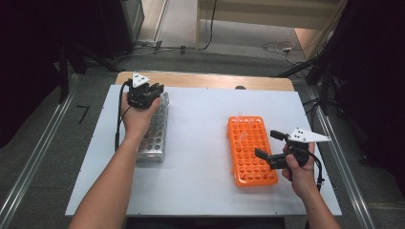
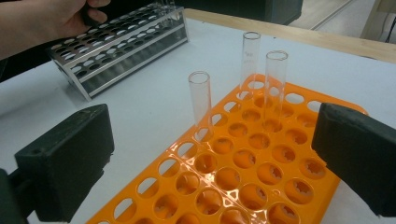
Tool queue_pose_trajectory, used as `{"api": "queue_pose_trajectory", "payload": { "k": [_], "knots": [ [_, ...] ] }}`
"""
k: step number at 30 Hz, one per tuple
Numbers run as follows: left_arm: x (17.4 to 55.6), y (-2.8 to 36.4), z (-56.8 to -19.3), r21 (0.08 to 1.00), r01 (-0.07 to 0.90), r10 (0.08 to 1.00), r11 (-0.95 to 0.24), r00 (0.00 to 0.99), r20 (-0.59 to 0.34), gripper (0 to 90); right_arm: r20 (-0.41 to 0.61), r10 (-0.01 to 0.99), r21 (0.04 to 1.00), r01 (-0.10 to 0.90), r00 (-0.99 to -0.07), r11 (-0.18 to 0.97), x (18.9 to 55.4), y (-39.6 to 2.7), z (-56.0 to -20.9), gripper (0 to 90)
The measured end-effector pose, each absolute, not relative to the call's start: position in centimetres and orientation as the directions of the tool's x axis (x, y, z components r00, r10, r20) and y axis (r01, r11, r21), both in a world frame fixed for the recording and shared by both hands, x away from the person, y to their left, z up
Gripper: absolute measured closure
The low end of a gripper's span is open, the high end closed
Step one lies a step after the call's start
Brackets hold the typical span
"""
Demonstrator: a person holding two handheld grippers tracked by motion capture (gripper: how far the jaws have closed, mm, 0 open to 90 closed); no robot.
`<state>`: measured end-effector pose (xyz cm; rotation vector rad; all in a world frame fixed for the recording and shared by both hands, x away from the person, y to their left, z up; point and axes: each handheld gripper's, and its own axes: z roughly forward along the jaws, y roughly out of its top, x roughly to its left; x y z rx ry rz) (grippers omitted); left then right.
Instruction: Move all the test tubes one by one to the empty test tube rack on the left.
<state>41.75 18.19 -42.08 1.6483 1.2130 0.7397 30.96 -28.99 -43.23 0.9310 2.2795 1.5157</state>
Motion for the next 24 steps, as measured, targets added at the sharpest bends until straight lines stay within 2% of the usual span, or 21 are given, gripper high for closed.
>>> {"api": "queue_pose_trajectory", "payload": {
  "k": [18, 22, 24],
  "knots": [
    [42.27, 17.99, -42.91, 0.875, 0.474, 0.936, -0.101, 0.343, -0.078, 75.4, 0.139, 0.634, 0.892, 0.374, -0.761, 0.254, 31.05, -28.94, -43.36, 0.0],
    [42.18, 18.15, -42.81, 0.869, 0.487, 0.932, -0.094, 0.349, -0.094, 73.5, 0.137, 0.633, 0.891, 0.374, -0.762, 0.257, 31.1, -28.87, -43.41, 0.0],
    [42.08, 18.24, -42.68, 0.87, 0.486, 0.93, -0.087, 0.353, -0.104, 69.9, 0.137, 0.633, 0.891, 0.374, -0.762, 0.258, 31.12, -28.84, -43.44, 0.0]
  ]
}}
